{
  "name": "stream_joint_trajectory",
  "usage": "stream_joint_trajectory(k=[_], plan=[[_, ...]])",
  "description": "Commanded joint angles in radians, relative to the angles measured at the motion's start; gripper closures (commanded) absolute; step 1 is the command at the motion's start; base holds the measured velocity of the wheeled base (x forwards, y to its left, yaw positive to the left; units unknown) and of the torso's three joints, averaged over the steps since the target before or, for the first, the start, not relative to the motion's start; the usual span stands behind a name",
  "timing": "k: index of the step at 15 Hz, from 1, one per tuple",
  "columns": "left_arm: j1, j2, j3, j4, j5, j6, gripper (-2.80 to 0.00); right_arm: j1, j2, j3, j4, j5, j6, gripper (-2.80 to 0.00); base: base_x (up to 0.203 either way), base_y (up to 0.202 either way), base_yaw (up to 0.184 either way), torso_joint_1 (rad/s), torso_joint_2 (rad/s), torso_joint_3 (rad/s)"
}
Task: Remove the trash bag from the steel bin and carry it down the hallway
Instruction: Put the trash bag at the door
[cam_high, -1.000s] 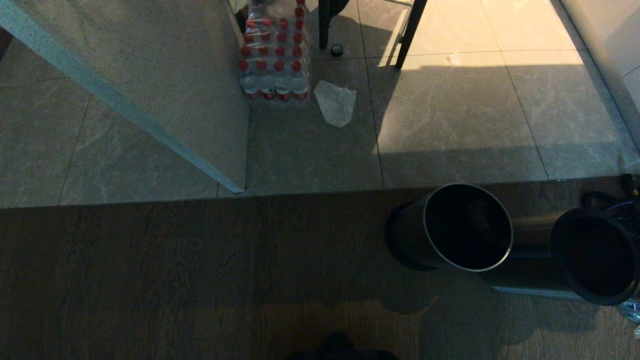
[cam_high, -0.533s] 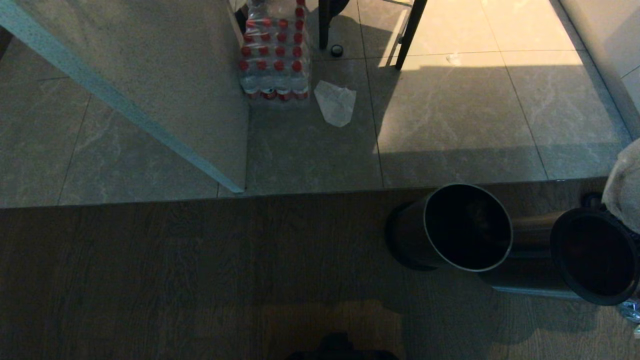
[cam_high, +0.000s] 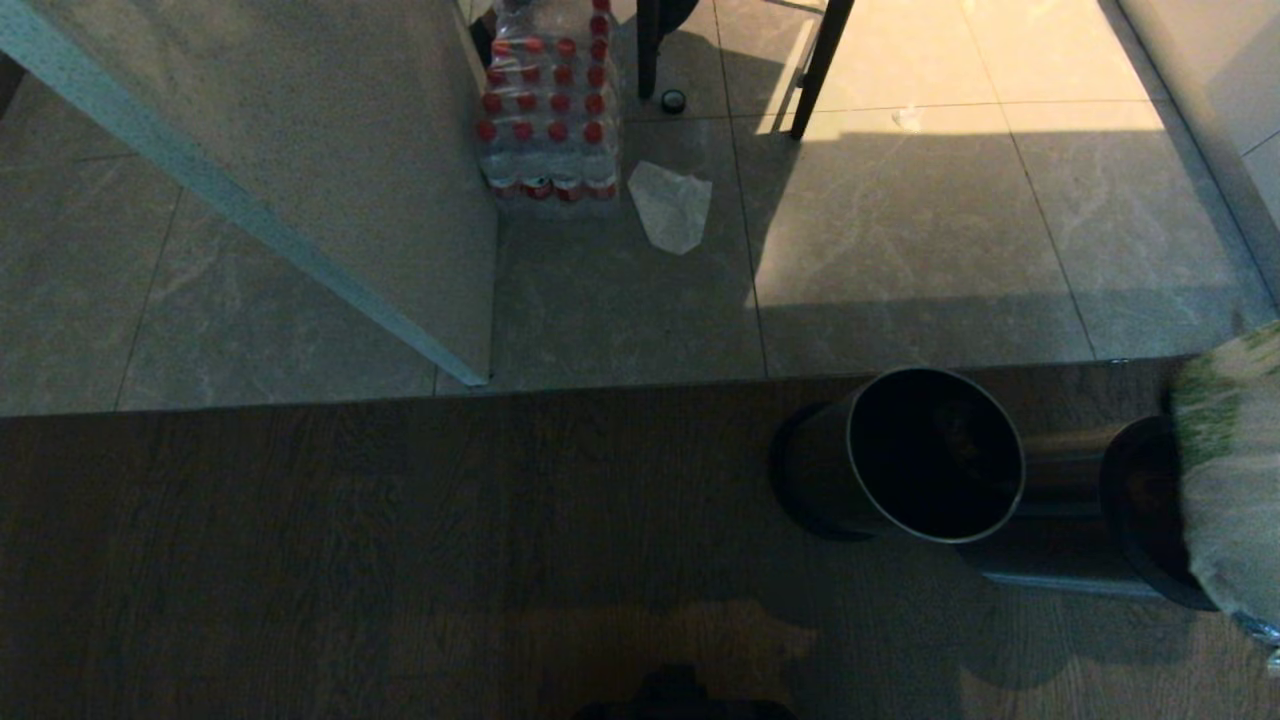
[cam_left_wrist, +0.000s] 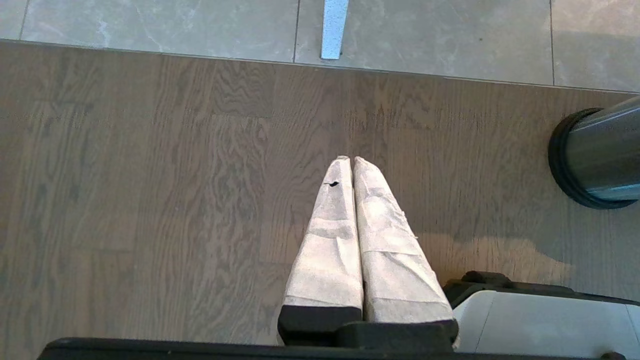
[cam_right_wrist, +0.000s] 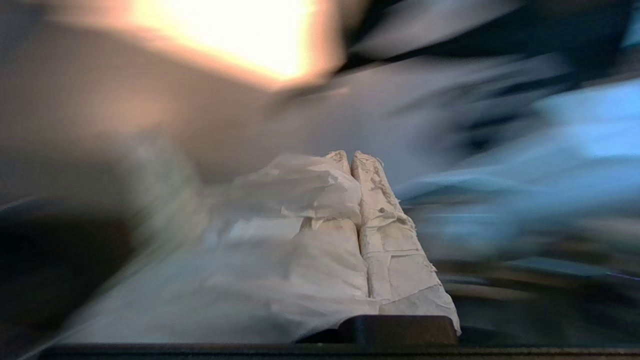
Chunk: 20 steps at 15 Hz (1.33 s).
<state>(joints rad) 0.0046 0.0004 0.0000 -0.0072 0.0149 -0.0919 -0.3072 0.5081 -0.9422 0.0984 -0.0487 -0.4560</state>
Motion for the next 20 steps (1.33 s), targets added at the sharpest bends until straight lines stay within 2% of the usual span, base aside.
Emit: stream_joint_trajectory(k=[1,2,4,6,8,9,11,13,14,18,20], plan=[[0.000,0.000,0.001,0.000,0.000,-0.002,0.00,0.033,-0.165,0.094,0.102,0.232,0.092,0.00,0.000,0.000,0.000,0.000,0.00,0.000],[0.000,0.000,0.000,0.000,0.000,-0.002,0.00,0.068,-0.193,0.121,0.116,0.257,0.107,0.00,0.000,0.000,0.000,0.000,0.00,0.000],[0.000,0.000,0.000,0.000,0.000,0.000,0.00,0.082,-0.202,0.134,0.111,0.265,0.145,0.00,0.000,0.000,0.000,0.000,0.00,0.000],[0.000,0.000,0.000,0.000,0.000,-0.002,0.00,0.115,-0.200,0.140,0.038,0.237,0.280,0.00,0.000,0.000,0.000,0.000,0.00,0.000],[0.000,0.000,0.000,0.000,0.000,0.000,0.00,0.131,-0.215,0.225,0.015,0.226,0.299,0.00,0.000,0.000,0.000,0.000,0.00,0.000],[0.000,0.000,0.000,0.000,0.000,-0.002,0.00,0.135,-0.222,0.299,-0.032,0.216,0.340,0.00,0.000,0.000,0.000,0.000,0.00,0.000],[0.000,0.000,0.000,0.000,0.000,-0.001,0.00,0.142,-0.227,0.403,-0.196,0.221,0.490,0.00,0.000,0.000,0.000,0.000,0.00,0.000],[0.000,0.000,0.002,0.000,0.000,-0.002,0.00,0.148,-0.229,0.508,-0.262,0.241,0.465,0.00,0.000,0.000,0.000,0.000,0.00,0.000],[0.000,0.000,0.000,0.000,0.000,-0.002,0.00,0.151,-0.229,0.514,-0.275,0.244,0.459,0.00,0.000,0.000,0.000,0.000,0.00,0.000],[0.000,0.000,0.000,0.000,0.000,0.000,0.00,0.273,-0.327,0.711,-0.295,0.229,0.479,0.00,0.000,0.000,0.000,0.000,0.00,0.000],[0.000,0.000,0.000,0.000,0.000,-0.002,0.00,0.289,-0.414,0.819,-0.302,0.225,0.476,0.00,0.000,0.000,0.000,0.000,0.00,0.000]])
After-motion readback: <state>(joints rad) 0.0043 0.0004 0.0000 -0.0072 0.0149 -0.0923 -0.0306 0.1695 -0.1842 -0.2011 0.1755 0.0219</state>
